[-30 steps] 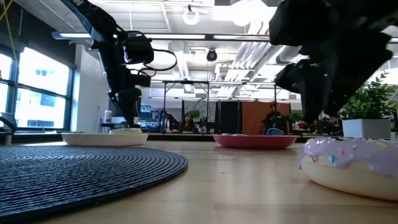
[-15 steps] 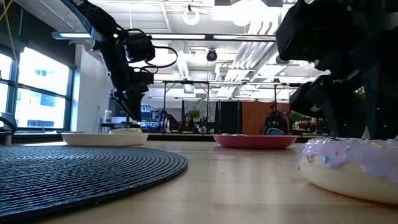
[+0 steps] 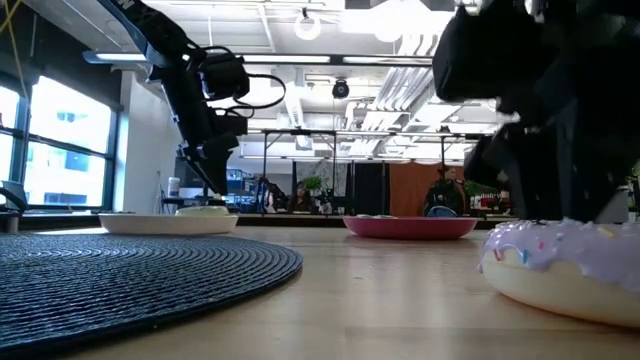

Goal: Pick & Place donuts
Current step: Put the large purple donut on the white plate

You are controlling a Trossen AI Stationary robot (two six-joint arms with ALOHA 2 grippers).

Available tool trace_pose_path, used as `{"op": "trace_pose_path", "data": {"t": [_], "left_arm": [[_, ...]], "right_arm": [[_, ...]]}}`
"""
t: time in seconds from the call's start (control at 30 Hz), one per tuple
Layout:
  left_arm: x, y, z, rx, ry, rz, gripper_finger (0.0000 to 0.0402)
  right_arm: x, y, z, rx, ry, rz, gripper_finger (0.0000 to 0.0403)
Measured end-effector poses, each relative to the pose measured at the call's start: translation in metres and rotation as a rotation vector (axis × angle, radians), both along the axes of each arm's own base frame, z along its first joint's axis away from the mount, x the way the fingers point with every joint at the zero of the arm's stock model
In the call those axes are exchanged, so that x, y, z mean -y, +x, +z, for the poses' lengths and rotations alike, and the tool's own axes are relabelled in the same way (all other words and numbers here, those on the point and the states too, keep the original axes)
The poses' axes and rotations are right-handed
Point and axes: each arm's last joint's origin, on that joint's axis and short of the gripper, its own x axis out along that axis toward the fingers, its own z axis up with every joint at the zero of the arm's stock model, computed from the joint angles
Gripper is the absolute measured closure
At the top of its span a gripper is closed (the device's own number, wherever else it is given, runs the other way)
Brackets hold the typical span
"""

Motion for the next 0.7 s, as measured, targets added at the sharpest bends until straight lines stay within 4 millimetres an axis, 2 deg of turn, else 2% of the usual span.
{"op": "trace_pose_path", "data": {"t": [0.13,0.27,0.37,0.53,0.6,0.7], "left_arm": [[0.000,0.000,0.000,0.001,0.000,0.000,0.0236],[0.000,0.000,0.000,0.001,0.001,0.000,0.0236],[0.000,0.000,0.000,0.001,0.002,-0.001,0.0236],[0.000,0.000,0.000,-0.001,0.007,0.002,0.0236],[0.000,0.000,0.000,0.000,0.008,0.002,0.0236],[-0.001,0.001,0.001,0.006,0.014,0.002,0.0236]], "right_arm": [[-0.003,0.004,-0.014,-0.026,0.023,0.019,0.0252],[-0.002,0.007,-0.018,-0.027,0.055,0.033,0.0258],[-0.001,0.008,-0.018,-0.018,0.057,0.059,0.0289],[0.000,0.012,-0.017,0.057,0.032,0.156,0.0383],[0.000,0.016,-0.015,0.131,-0.007,0.179,0.0390],[0.010,0.028,-0.010,0.253,-0.085,0.111,0.0377]]}}
